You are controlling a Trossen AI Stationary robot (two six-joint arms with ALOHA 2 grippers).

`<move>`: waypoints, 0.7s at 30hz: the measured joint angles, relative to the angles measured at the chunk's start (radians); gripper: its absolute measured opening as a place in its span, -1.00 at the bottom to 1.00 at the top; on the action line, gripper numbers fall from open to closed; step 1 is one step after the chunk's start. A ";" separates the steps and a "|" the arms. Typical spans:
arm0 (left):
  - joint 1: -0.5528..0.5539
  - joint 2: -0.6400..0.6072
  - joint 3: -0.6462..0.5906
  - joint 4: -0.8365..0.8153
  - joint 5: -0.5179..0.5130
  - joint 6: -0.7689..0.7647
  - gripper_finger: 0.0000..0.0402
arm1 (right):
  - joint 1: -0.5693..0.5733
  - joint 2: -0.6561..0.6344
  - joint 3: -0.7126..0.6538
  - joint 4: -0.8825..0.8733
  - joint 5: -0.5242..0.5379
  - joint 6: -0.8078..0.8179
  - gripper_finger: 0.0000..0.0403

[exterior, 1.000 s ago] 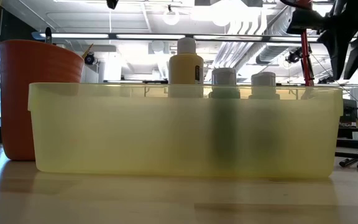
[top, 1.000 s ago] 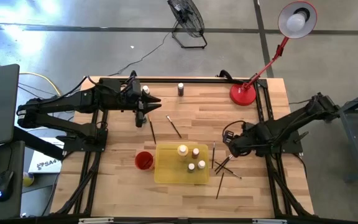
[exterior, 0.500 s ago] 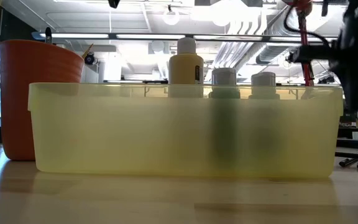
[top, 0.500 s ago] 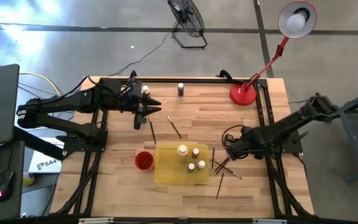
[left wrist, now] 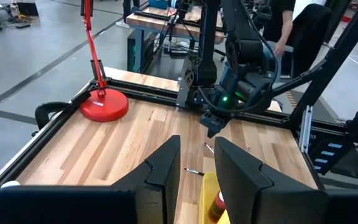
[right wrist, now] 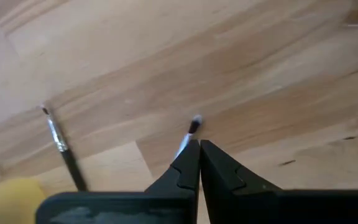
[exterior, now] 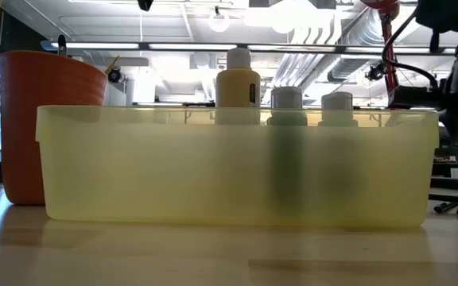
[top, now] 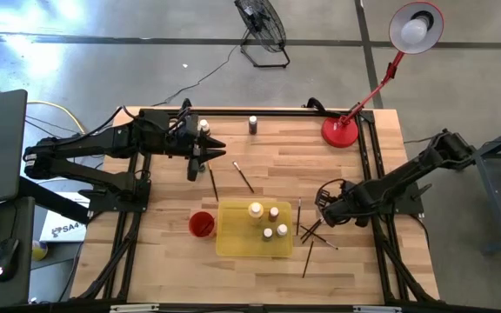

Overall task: Pick & Place Paint Supplies
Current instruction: Put the silver paintbrush into the orange cup

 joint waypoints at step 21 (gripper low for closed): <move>0.000 0.001 0.000 -0.029 -0.004 -0.017 -0.52 | -0.027 0.107 0.000 0.077 0.006 -0.045 -0.66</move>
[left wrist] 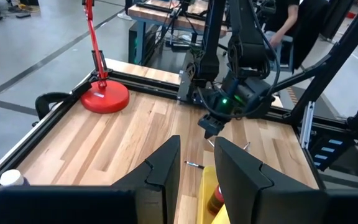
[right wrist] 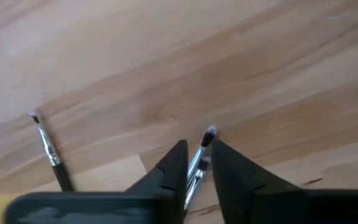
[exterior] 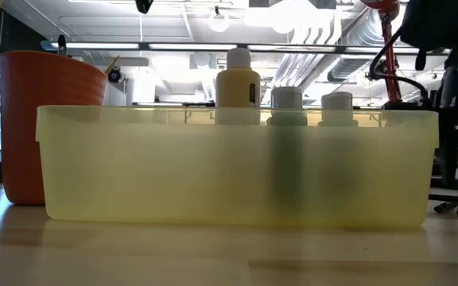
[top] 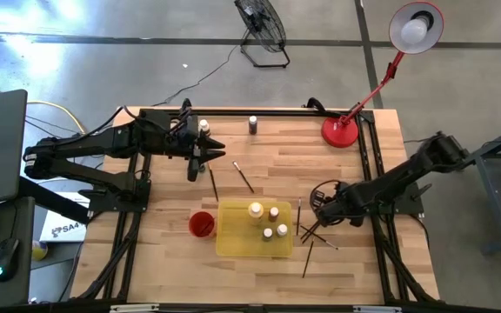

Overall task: Pick & Place Paint Supplies
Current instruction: Put the silver paintbrush into the orange cup

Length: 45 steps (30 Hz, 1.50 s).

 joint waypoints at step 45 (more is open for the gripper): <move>0.000 0.000 0.000 -0.045 -0.001 -0.002 -0.52 | -0.045 0.109 0.000 0.029 0.114 -0.055 -0.86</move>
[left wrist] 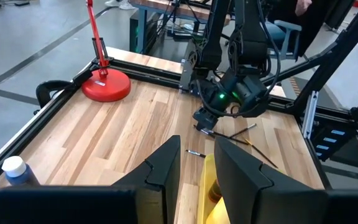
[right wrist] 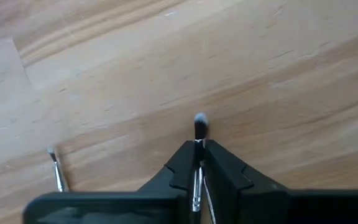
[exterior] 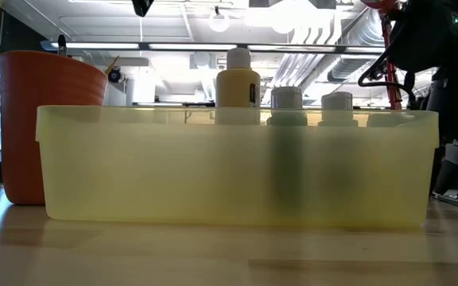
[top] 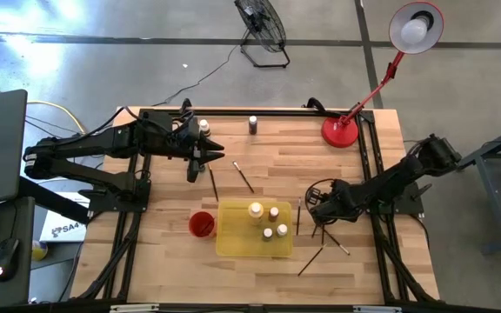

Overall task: Pick & Place Paint Supplies
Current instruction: Put the silver paintbrush into the orange cup

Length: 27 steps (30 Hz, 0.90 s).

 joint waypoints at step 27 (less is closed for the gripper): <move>0.000 0.000 0.000 0.000 0.000 0.000 -0.52 | -0.075 -0.019 -0.002 0.012 0.045 -0.205 -0.66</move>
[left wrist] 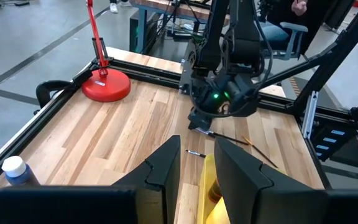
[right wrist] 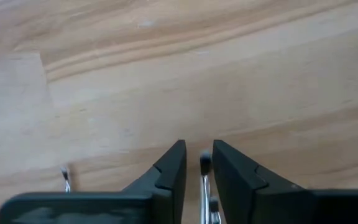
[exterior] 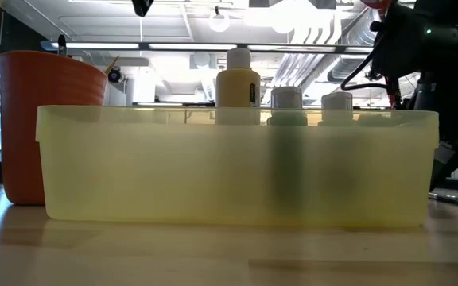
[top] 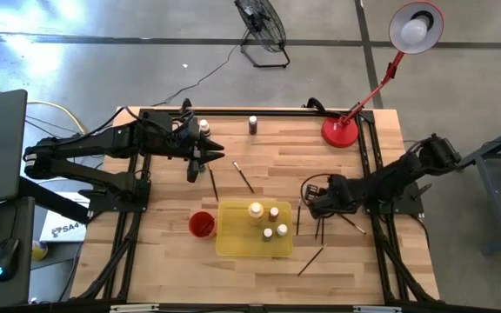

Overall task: Pick & Place Paint Supplies
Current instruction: Put the silver paintbrush into the orange cup

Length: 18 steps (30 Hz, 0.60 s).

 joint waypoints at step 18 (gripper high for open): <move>0.000 0.000 0.000 -0.008 0.000 0.000 -0.52 | -0.042 -0.002 0.002 0.011 -0.089 -0.031 -0.68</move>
